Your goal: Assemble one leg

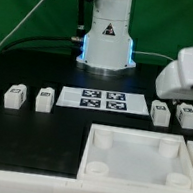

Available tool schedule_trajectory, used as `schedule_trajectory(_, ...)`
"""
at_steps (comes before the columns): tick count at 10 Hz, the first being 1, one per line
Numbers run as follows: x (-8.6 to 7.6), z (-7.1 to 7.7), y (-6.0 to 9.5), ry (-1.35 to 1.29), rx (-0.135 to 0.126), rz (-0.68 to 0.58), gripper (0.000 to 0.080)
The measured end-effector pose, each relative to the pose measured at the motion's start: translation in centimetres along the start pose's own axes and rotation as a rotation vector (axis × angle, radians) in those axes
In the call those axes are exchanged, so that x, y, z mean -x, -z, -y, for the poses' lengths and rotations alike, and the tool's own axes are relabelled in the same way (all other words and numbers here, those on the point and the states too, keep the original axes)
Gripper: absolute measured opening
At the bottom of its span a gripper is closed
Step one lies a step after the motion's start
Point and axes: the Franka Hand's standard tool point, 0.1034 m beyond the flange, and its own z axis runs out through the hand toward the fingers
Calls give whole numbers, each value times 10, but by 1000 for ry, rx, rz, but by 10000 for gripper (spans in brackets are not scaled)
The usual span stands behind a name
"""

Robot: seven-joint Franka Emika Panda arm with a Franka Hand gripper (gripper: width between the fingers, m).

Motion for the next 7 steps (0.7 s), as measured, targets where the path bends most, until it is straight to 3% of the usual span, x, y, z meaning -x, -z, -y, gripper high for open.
schedule_trajectory(1, -5, 2, 1, 5, 2, 98, 649)
schedule_trajectory(2, -12, 3, 2, 6, -2, 89, 649)
schedule_trajectory(5, -14, 4, -4, -7, 0, 93, 649)
schedule_trajectory(7, -21, 0, -16, -15, -5, 93, 649)
